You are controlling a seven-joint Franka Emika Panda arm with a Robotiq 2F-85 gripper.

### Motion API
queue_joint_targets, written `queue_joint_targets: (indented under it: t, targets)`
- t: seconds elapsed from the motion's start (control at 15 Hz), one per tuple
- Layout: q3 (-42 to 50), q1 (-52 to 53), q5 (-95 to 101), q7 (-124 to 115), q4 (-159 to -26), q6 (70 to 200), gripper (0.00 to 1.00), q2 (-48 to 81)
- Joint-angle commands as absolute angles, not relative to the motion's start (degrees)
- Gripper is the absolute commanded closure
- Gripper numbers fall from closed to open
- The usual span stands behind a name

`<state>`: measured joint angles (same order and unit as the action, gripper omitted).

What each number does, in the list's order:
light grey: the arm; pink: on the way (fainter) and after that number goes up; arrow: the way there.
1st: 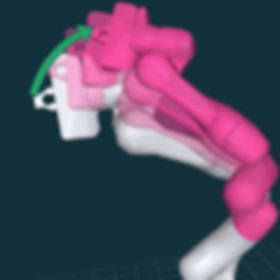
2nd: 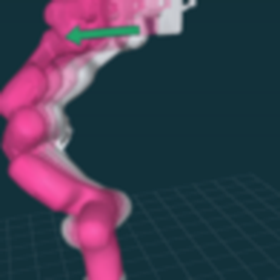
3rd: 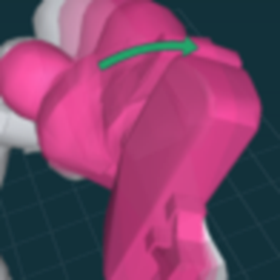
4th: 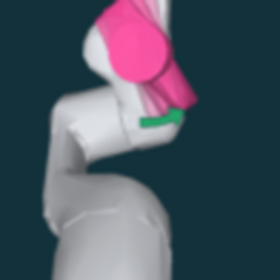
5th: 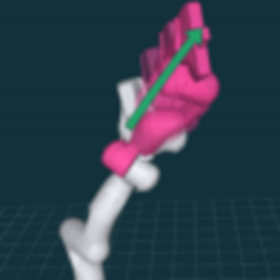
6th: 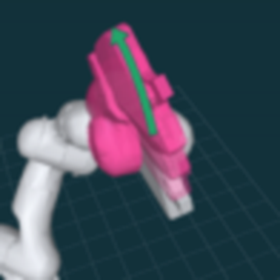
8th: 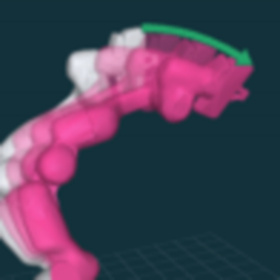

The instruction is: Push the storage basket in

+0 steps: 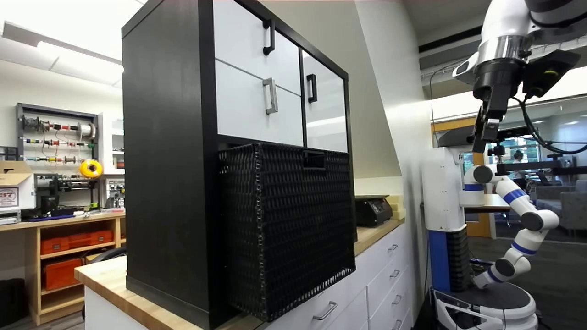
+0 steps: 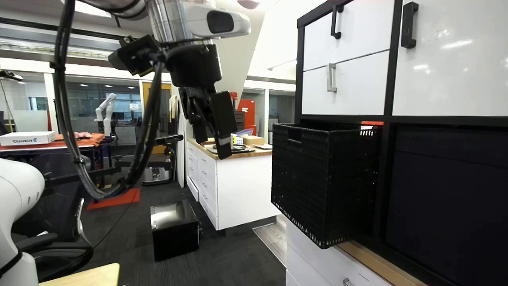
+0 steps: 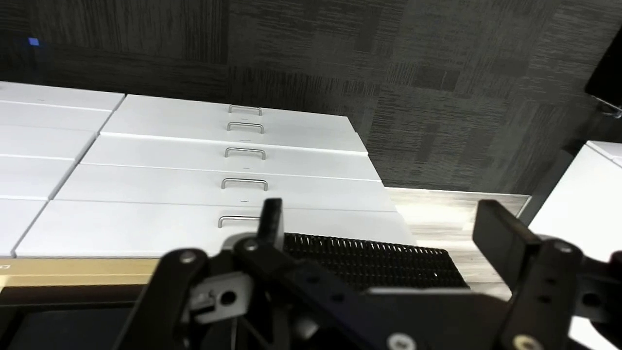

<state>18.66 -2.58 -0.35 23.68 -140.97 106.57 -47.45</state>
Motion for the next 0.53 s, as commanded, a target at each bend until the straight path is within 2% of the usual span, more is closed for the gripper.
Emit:
queue_joint_targets:
  t: [0.0, 0.47]
  targets:
    - [14.64, -3.29, 0.58, 20.45, -143.35, 111.58, 0.0, -45.5]
    - [7.19, -2.54, 1.13, 14.47, -147.0, 128.59, 0.0, -38.16]
